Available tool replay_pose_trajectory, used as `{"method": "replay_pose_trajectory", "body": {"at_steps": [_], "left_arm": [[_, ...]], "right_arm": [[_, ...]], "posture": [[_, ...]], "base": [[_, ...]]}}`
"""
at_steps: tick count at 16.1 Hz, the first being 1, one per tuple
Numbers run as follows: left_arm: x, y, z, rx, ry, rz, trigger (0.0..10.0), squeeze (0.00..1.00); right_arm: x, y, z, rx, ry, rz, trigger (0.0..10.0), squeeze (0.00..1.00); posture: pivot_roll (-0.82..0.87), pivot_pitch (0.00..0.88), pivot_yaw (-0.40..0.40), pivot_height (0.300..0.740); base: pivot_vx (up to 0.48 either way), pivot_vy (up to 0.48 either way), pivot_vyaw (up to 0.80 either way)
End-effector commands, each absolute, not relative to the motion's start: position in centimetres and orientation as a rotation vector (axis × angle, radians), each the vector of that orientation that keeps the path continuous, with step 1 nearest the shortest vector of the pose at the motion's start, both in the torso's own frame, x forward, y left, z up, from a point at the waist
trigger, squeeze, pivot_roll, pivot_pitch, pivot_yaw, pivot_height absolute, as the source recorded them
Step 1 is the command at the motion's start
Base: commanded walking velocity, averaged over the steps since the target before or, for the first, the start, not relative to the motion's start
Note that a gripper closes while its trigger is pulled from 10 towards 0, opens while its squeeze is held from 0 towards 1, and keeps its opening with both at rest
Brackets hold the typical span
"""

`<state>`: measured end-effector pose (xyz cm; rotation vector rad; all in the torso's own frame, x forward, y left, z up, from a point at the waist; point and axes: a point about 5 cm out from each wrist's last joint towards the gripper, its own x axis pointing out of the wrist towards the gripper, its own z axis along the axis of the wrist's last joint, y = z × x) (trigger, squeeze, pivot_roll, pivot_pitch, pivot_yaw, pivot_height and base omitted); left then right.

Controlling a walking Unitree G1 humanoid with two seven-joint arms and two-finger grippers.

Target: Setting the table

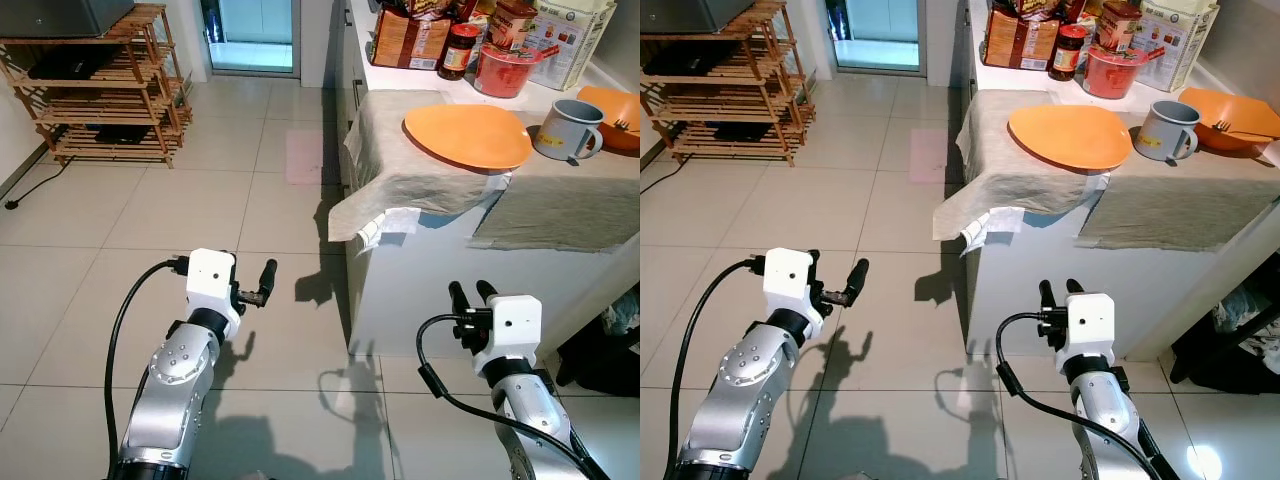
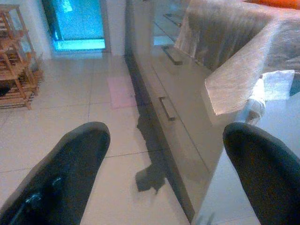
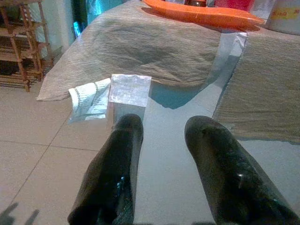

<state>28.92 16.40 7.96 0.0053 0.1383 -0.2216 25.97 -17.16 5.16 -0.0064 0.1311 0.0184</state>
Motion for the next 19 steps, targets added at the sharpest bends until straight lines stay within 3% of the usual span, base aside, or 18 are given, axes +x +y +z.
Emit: {"method": "replay_pose_trajectory", "body": {"at_steps": [1, 9, 12, 13, 15, 17, 19], "left_arm": [[30.4, 17.0, 7.7, -0.033, 0.141, -0.191, 10.0, 0.00], [31.1, 17.4, 8.5, 0.003, 0.092, -0.128, 10.0, 0.00], [29.7, 19.0, 9.2, 0.031, 0.011, -0.128, 10.0, 0.00], [27.6, 19.8, 9.3, 0.104, -0.032, -0.140, 10.0, 0.00], [26.8, 19.6, 8.7, 0.119, -0.026, -0.144, 10.0, 0.00], [28.3, 17.8, 8.9, 0.076, -0.032, -0.168, 10.0, 0.00], [28.7, 17.7, 9.2, 0.081, -0.037, -0.174, 10.0, 0.00]], "right_arm": [[27.2, -15.8, 3.0, 0.051, 0.252, 0.044, 10.0, 0.00], [28.7, -17.0, 5.1, -0.001, 0.146, 0.022, 10.0, 0.00], [27.2, -17.9, 6.6, -0.049, 0.024, 0.035, 10.0, 0.00], [25.0, -18.4, 6.3, -0.114, 0.020, 0.061, 10.0, 0.00], [24.2, -18.6, 5.4, -0.113, 0.049, 0.043, 10.0, 0.00], [25.0, -18.1, 5.4, -0.111, 0.028, 0.035, 10.0, 0.00], [25.1, -18.0, 5.8, -0.107, 0.025, 0.035, 10.0, 0.00]], "posture": [[0.01, 0.000, -0.020, 0.740], [0.00, 0.000, -0.018, 0.740], [0.00, 0.000, -0.016, 0.740], [-0.01, 0.000, -0.015, 0.740], [-0.02, 0.000, -0.011, 0.740], [-0.02, 0.000, -0.006, 0.740], [-0.03, 0.000, -0.002, 0.740]], "base": [[0.000, 0.000, 0.00], [0.000, 0.000, 0.00], [0.000, 0.000, 0.00], [0.000, 0.000, 0.00], [0.000, 0.000, 0.00], [0.000, 0.000, 0.00], [0.000, 0.000, 0.00]]}}
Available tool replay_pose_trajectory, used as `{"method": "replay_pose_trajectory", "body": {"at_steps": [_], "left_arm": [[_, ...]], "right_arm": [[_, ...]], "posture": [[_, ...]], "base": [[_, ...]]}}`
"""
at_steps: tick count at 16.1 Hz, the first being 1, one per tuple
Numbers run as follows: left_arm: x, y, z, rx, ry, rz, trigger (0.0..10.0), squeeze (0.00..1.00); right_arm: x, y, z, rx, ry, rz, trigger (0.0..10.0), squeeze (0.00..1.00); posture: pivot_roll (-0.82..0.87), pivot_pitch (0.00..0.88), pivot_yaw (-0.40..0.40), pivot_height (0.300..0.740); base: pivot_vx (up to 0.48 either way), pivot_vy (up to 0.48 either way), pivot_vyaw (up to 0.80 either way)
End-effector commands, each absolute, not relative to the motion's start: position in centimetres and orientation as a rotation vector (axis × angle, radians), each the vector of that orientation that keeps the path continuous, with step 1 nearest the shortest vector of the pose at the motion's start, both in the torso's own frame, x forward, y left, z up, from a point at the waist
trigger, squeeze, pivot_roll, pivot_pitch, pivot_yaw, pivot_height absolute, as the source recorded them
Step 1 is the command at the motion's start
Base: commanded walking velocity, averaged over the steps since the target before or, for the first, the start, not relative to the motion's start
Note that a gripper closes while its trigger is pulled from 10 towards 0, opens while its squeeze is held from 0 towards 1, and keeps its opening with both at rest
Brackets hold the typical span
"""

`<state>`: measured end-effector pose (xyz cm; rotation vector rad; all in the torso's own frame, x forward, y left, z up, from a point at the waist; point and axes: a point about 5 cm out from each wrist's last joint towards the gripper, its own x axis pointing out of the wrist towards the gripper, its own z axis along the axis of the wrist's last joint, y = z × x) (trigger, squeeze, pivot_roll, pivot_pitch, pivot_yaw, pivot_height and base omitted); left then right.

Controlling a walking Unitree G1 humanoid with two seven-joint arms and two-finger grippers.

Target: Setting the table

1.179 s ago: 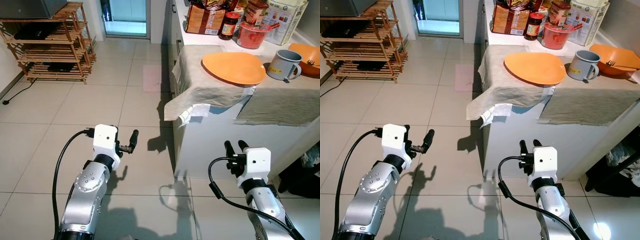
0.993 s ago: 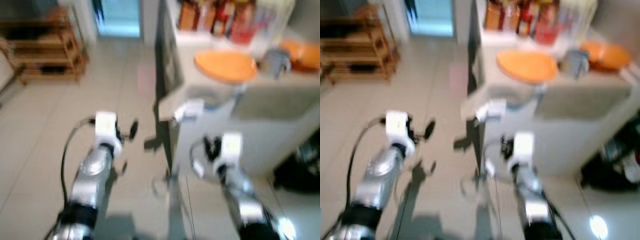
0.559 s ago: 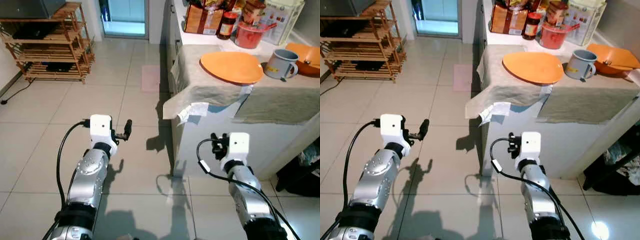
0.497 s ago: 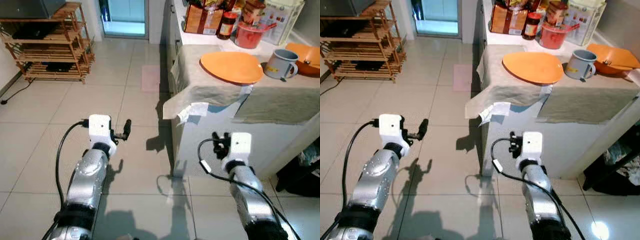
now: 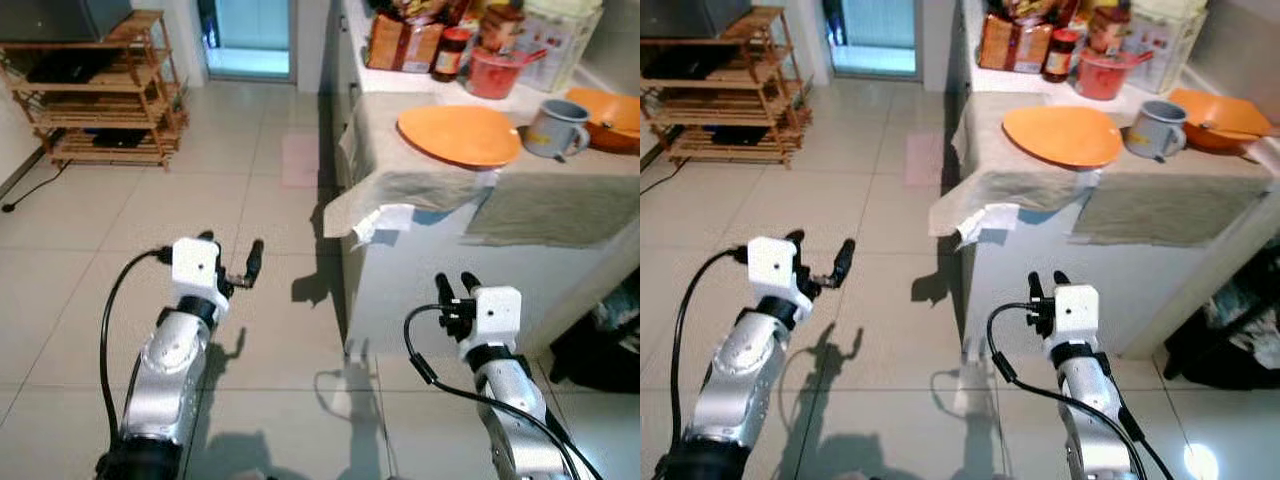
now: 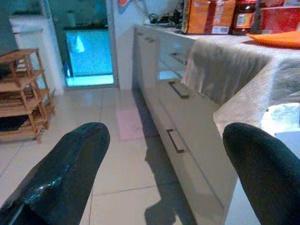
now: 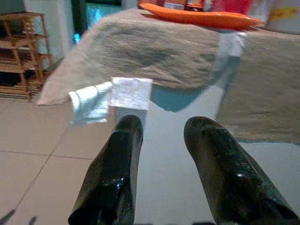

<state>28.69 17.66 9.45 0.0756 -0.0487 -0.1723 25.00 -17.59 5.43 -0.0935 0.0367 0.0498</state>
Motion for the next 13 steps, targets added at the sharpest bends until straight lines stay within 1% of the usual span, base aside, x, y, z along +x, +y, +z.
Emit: {"method": "replay_pose_trajectory", "body": {"at_steps": [1, 13], "left_arm": [[28.74, 17.96, 9.22, 0.077, -0.031, -0.161, 10.0, 0.00], [28.69, 18.00, 9.25, 0.081, -0.032, -0.160, 10.0, 0.00]], "right_arm": [[25.22, -17.96, 5.93, -0.105, 0.028, 0.031, 10.0, 0.00], [25.22, -17.83, 5.80, -0.110, 0.042, 0.040, 10.0, 0.00]], "posture": [[-0.02, 0.000, -0.002, 0.740], [-0.02, 0.000, -0.003, 0.740]], "base": [[0.000, 0.000, 0.00], [0.000, 0.000, 0.00]]}}
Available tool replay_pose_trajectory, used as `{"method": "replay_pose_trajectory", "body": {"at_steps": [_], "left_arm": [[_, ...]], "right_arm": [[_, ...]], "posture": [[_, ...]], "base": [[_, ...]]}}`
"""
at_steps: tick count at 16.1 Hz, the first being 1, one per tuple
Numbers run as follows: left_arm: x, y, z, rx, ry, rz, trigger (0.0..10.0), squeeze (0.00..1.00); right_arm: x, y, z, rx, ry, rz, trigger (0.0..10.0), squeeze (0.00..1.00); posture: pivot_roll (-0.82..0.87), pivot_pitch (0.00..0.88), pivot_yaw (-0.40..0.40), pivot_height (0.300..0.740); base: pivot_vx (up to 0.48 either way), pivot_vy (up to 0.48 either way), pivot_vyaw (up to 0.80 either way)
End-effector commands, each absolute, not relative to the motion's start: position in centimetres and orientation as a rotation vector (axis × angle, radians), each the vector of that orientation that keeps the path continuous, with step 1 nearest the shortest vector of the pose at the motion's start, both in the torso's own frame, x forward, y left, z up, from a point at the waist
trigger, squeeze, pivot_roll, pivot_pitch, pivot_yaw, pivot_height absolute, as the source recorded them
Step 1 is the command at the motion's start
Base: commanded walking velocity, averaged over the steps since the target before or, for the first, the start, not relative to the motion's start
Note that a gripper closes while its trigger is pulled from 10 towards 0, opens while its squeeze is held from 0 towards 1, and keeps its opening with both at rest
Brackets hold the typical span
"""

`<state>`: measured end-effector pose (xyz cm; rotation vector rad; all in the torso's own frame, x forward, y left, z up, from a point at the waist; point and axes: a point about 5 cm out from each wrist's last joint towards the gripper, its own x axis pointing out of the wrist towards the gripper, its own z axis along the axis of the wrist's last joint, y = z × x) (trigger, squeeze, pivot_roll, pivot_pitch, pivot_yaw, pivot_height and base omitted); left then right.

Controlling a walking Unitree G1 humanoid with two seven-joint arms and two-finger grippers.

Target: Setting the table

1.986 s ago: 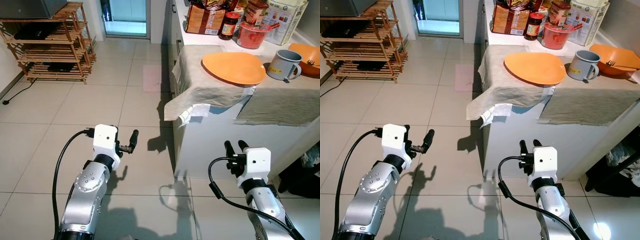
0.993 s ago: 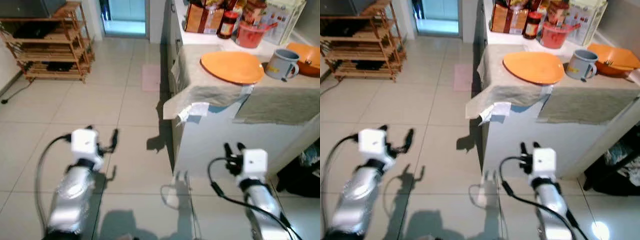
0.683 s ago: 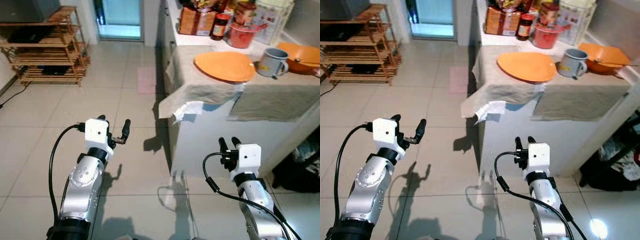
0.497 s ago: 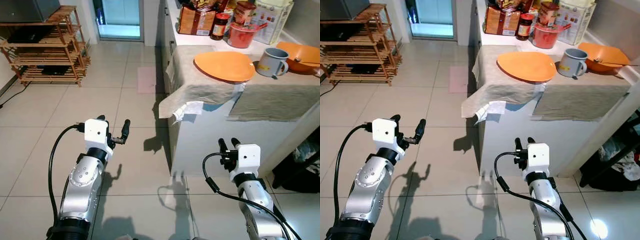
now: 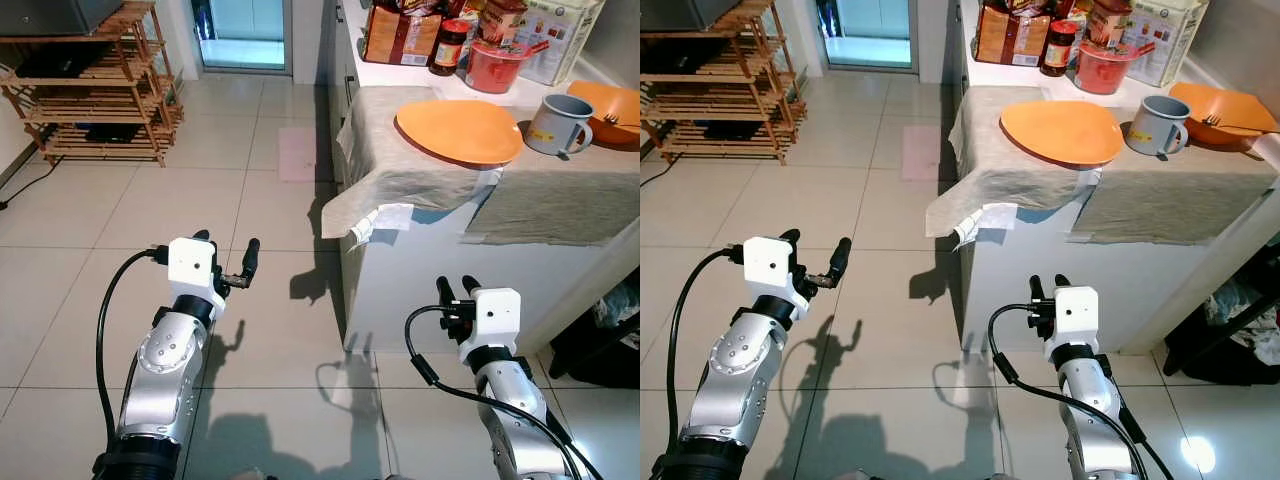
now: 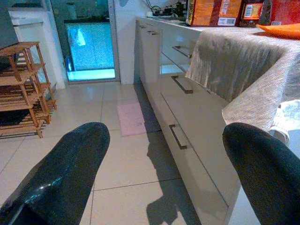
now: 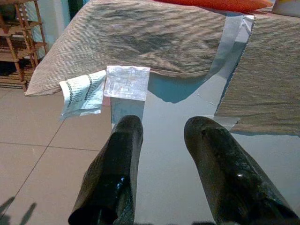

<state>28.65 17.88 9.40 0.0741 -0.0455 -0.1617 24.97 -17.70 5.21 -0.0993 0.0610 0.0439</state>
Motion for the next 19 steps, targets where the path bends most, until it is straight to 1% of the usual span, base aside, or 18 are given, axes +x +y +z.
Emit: {"method": "replay_pose_trajectory", "body": {"at_steps": [1, 6, 7, 9, 10, 13, 16, 17, 18, 19], "left_arm": [[28.7, 18.0, 9.3, 0.081, -0.032, -0.160, 10.0, 0.00], [28.7, 18.0, 9.3, 0.081, -0.032, -0.160, 10.0, 0.00], [28.7, 18.0, 9.2, 0.083, -0.032, -0.160, 10.0, 0.00], [30.0, 18.3, 8.8, -0.054, 0.010, -0.052, 10.0, 0.00], [30.2, 18.2, 8.7, -0.071, 0.019, -0.045, 10.0, 0.00], [30.6, 16.8, 9.1, -0.028, 0.007, -0.123, 10.0, 0.00], [30.7, 16.8, 9.0, -0.020, 0.008, -0.119, 10.0, 0.00], [30.6, 16.7, 9.2, 0.064, -0.021, -0.135, 10.0, 0.00], [30.1, 16.3, 8.9, 0.207, -0.045, -0.170, 10.0, 0.00], [30.1, 16.4, 8.5, 0.176, -0.026, -0.160, 10.0, 0.00]], "right_arm": [[25.2, -17.8, 5.8, -0.110, 0.042, 0.040, 10.0, 0.00], [25.2, -17.8, 5.8, -0.110, 0.042, 0.040, 10.0, 0.00], [25.2, -17.8, 5.7, -0.110, 0.046, 0.039, 10.0, 0.00], [25.7, -20.0, 5.6, 0.110, 0.050, -0.123, 10.0, 0.00], [25.8, -20.2, 5.4, 0.101, 0.069, -0.139, 10.0, 0.00], [26.1, -19.8, 5.6, 0.059, 0.082, -0.112, 10.0, 0.00], [26.1, -20.0, 5.6, 0.088, 0.076, -0.127, 10.0, 0.00], [25.9, -20.3, 5.6, 0.104, 0.075, -0.150, 10.0, 0.00], [25.8, -20.1, 5.4, 0.047, 0.090, -0.134, 10.0, 0.00], [25.9, -19.8, 5.5, 0.007, 0.085, -0.108, 10.0, 0.00]], "posture": [[-0.02, 0.000, -0.003, 0.740], [-0.02, 0.000, -0.003, 0.740], [0.00, 0.000, 0.000, 0.740], [-0.03, 0.000, 0.002, 0.740], [-0.04, 0.000, 0.006, 0.740], [-0.05, 0.000, 0.007, 0.740], [-0.06, 0.000, 0.010, 0.740], [-0.06, 0.000, 0.009, 0.740], [-0.06, 0.000, 0.010, 0.740], [-0.06, 0.000, 0.011, 0.740]], "base": [[0.000, 0.000, 0.00], [0.000, 0.000, 0.00], [0.000, 0.000, 0.00], [0.000, 0.000, 0.00], [0.000, 0.000, 0.00], [0.000, 0.000, 0.00], [0.000, 0.000, 0.00], [0.000, 0.000, 0.00], [0.000, 0.000, 0.00], [0.000, 0.000, 0.00]]}}
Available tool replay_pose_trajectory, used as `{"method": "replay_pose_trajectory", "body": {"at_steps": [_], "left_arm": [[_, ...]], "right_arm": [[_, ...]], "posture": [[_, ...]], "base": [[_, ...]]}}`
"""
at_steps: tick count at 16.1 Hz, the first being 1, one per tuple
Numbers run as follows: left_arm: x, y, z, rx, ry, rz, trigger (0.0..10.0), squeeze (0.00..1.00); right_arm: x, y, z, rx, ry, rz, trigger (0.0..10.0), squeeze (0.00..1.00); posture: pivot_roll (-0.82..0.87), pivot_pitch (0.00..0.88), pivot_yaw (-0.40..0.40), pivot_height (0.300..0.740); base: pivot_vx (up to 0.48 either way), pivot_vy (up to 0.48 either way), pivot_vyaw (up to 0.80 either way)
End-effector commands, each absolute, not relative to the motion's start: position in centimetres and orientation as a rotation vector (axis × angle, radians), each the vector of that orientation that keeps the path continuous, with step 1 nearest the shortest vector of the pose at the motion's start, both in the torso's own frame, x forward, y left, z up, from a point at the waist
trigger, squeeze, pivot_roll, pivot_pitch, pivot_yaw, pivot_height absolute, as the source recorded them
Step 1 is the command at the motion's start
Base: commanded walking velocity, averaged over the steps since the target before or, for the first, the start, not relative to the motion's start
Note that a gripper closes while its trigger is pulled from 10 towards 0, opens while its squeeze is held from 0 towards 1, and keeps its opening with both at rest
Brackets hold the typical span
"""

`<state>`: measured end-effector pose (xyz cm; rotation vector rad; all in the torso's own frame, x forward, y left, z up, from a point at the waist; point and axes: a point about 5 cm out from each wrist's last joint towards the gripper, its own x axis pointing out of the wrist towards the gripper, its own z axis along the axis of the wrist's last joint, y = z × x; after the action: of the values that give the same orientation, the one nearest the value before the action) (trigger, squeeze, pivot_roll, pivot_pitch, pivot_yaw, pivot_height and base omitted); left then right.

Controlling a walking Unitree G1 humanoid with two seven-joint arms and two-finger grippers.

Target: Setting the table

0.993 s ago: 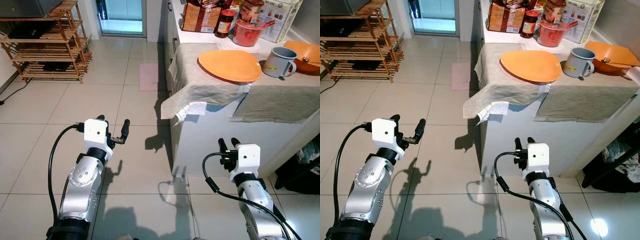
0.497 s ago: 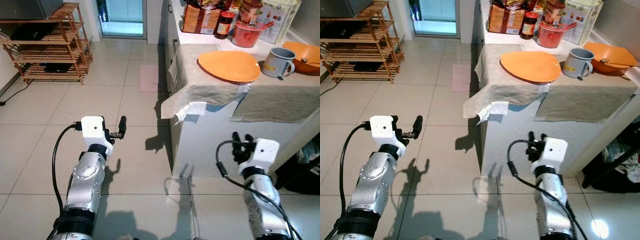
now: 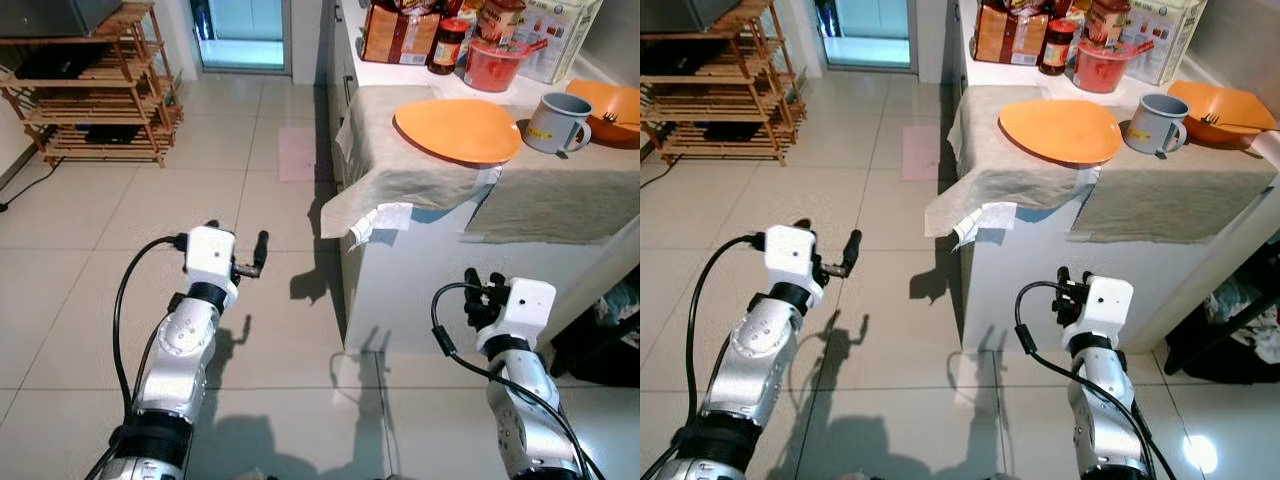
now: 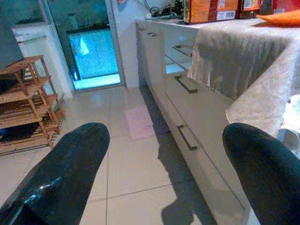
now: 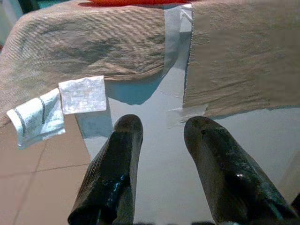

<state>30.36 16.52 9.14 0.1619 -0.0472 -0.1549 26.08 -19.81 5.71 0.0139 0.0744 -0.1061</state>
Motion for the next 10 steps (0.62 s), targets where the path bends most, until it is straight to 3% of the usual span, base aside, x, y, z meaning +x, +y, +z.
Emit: {"method": "replay_pose_trajectory", "body": {"at_steps": [1, 5, 6, 7, 10], "left_arm": [[30.09, 16.58, 8.23, 0.135, -0.007, -0.140, 10.0, 0.00], [30.30, 17.13, 8.47, 0.099, -0.019, -0.108, 10.0, 0.00], [30.29, 17.11, 8.46, 0.098, -0.020, -0.107, 10.0, 0.00], [30.28, 17.10, 8.47, 0.096, -0.020, -0.107, 10.0, 0.00], [30.23, 17.13, 8.48, 0.101, -0.021, -0.111, 10.0, 0.00]], "right_arm": [[26.01, -19.29, 5.54, -0.033, 0.082, -0.071, 10.0, 0.00], [26.21, -19.67, 5.60, 0.025, 0.074, -0.099, 10.0, 0.00], [26.22, -19.65, 5.62, 0.024, 0.071, -0.098, 1.5, 0.00], [26.16, -19.44, 5.70, 0.051, 0.049, -0.090, 0.0, 0.00], [26.05, -19.45, 5.47, 0.045, 0.057, -0.083, 0.0, 0.00]], "posture": [[-0.06, 0.000, 0.009, 0.740], [-0.05, 0.000, 0.001, 0.740], [-0.04, 0.000, 0.001, 0.740], [-0.04, 0.000, 0.002, 0.740], [-0.05, 0.000, 0.002, 0.740]], "base": [[0.000, 0.000, 0.00], [0.000, 0.000, 0.00], [0.000, 0.000, 0.00], [0.000, 0.000, 0.00], [0.000, 0.000, 0.00]]}}
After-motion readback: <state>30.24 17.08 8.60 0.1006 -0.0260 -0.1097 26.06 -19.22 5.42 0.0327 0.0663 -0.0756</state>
